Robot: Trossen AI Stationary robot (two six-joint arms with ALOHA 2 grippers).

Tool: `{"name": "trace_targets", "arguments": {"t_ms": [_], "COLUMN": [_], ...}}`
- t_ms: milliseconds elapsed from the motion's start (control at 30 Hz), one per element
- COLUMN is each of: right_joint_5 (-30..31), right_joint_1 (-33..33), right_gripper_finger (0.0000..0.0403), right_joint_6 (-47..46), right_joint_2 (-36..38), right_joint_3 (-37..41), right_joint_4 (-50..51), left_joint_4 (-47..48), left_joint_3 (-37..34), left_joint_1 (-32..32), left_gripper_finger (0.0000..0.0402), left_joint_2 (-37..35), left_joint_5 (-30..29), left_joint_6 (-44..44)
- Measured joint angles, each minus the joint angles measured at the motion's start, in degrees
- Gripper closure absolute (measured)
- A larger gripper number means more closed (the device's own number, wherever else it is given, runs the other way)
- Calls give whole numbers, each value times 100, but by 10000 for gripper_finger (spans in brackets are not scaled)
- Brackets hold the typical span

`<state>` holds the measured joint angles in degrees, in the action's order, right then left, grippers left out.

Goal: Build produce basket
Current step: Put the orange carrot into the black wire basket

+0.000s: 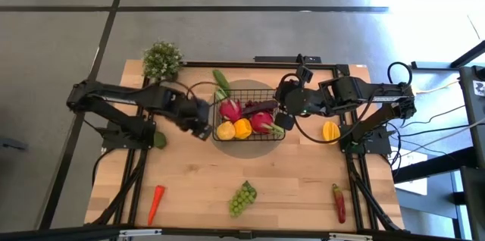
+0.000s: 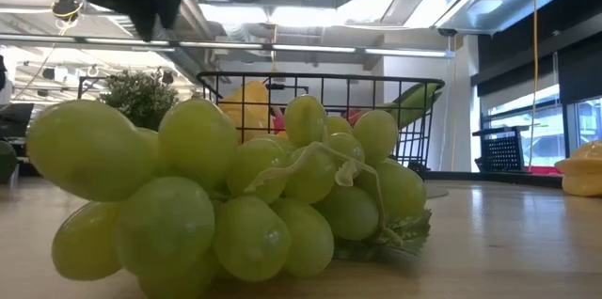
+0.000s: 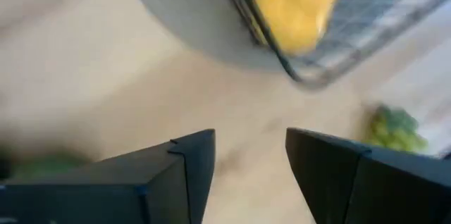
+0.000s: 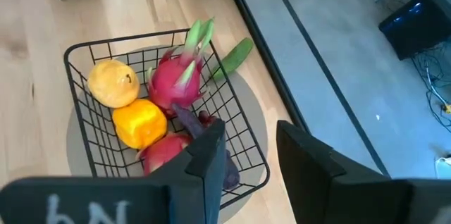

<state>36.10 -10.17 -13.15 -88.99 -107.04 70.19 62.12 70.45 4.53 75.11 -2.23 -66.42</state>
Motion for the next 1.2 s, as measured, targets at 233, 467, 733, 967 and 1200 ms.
{"name": "trace_targets", "arguments": {"t_ms": [233, 467, 733, 967, 1200], "right_joint_5": [-219, -615, -835, -1200, -2194], "right_joint_1": [0, 0, 0, 0, -2], "right_gripper_finger": [281, 281, 281, 281, 281], "right_joint_6": [8, -2, -160, -116, 83], "right_joint_2": [0, 0, 0, 0, 0], "right_joint_3": [1, 0, 0, 1, 1], "right_joint_4": [-2, -5, -6, -114, -295], "left_joint_4": [855, 1229, 1183, 944, 431], "left_joint_3": [1, 1, 1, 1, 1], "left_joint_1": [850, 1754, 2997, 4189, 4920], "left_gripper_finger": [241, 241, 241, 241, 241], "left_joint_2": [-4, -11, 29, 440, 1104], "left_joint_5": [790, 1261, 1364, 1303, 944], "left_joint_6": [-1382, -2327, -3869, -5287, -6129]}}
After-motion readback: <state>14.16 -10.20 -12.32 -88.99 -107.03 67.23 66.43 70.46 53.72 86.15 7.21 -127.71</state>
